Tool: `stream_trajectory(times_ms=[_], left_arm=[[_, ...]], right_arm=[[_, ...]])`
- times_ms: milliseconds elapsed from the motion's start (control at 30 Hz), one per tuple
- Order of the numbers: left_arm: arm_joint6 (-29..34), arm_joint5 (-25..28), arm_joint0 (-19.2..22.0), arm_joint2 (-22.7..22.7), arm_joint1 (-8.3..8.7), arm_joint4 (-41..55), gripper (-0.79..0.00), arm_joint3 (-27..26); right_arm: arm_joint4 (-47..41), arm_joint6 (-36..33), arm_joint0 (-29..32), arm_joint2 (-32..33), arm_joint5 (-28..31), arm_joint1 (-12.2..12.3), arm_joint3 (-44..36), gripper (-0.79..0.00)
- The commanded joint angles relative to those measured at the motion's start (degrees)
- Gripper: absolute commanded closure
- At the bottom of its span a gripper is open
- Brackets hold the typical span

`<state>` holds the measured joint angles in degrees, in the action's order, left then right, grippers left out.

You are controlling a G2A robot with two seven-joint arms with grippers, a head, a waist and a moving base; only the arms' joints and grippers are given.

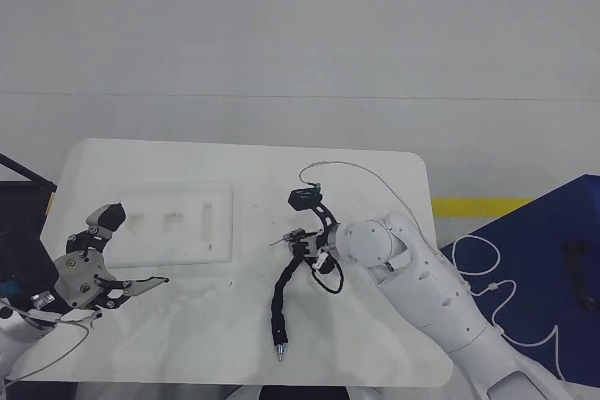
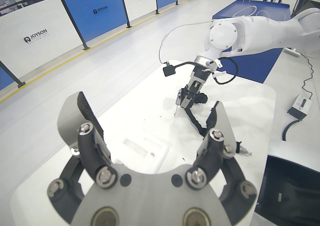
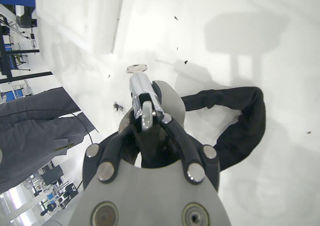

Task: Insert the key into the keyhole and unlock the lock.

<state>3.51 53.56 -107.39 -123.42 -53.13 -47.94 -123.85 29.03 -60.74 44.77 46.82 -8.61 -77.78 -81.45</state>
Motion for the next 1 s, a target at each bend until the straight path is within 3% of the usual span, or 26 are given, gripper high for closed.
stream_trajectory(times_ms=[0, 367, 700, 967], left_arm=[[0.0, 0.0, 0.0, 0.0, 0.00, 0.0, -0.785, 0.0], [0.0, 0.0, 0.0, 0.0, 0.00, 0.0, -0.785, 0.0], [0.0, 0.0, 0.0, 0.0, 0.00, 0.0, -0.785, 0.0], [0.0, 0.0, 0.0, 0.0, 0.00, 0.0, -0.784, 0.0]], right_arm=[[0.6, -1.2, -0.5, -0.7, -0.3, -0.1, -0.2, -0.785], [15.3, -4.8, -0.7, -0.9, -7.7, 0.9, -15.0, -0.785], [35.6, 13.1, 11.2, 4.8, -11.2, 3.0, -42.0, -0.785], [35.6, 13.1, 11.2, 4.8, -11.2, 3.0, -42.0, -0.785]])
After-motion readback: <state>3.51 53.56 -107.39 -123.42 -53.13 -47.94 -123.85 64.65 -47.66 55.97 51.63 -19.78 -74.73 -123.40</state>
